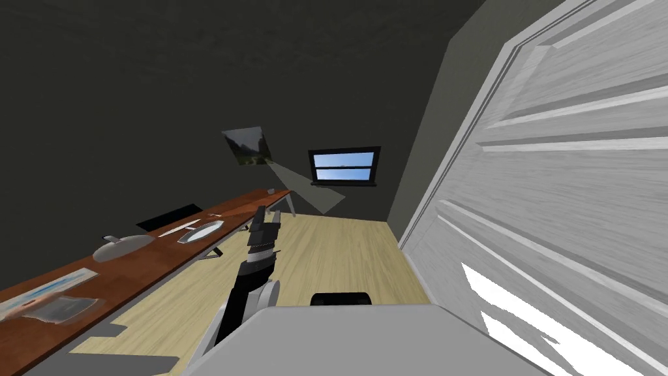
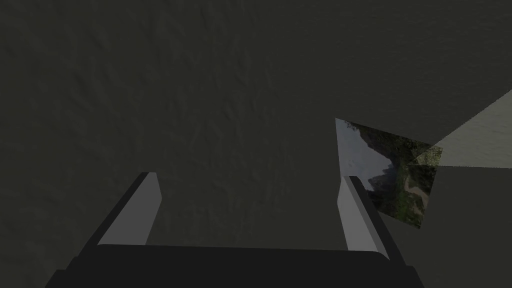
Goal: Pull the door open
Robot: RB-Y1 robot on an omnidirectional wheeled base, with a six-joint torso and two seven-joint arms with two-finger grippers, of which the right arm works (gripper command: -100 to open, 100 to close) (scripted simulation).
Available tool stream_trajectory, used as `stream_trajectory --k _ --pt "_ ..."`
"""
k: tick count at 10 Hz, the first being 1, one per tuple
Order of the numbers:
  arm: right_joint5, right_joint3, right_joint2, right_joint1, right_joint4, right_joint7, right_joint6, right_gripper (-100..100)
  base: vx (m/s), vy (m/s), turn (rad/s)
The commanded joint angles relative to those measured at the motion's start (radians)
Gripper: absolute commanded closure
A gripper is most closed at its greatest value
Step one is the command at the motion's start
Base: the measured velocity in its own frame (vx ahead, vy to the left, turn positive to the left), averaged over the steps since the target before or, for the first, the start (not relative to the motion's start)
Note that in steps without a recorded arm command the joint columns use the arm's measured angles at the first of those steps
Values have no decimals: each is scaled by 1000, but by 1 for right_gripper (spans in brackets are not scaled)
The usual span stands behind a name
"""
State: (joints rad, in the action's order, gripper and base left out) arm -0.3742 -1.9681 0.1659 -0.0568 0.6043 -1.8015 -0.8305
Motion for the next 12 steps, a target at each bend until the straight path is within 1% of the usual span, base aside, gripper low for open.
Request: stream_trajectory --k 1,2,3,4,7,8,9,10,12 --pt "0 0 0 0 0 0 0 -100 23 -69 -43" --pt "-1 8 -13 -20 -13 -10 -8 -100 80 74 -105" --pt "-1 12 -16 -30 -17 -15 -12 -100 103 132 -147" --pt "-2 19 -22 -46 -24 -22 -18 -100 104 138 -144" --pt "-5 38 -34 -104 -49 -51 -41 -100 115 128 -202" --pt "-6 42 -37 -119 -55 -59 -47 -100 84 80 -160" --pt "-7 47 -40 -141 -64 -69 -56 -100 76 47 -213" --pt "-7 47 -40 -141 -64 -69 -56 -100 45 30 -67" --pt "-9 56 -46 -181 -80 -88 -73 -100 41 20 -149"
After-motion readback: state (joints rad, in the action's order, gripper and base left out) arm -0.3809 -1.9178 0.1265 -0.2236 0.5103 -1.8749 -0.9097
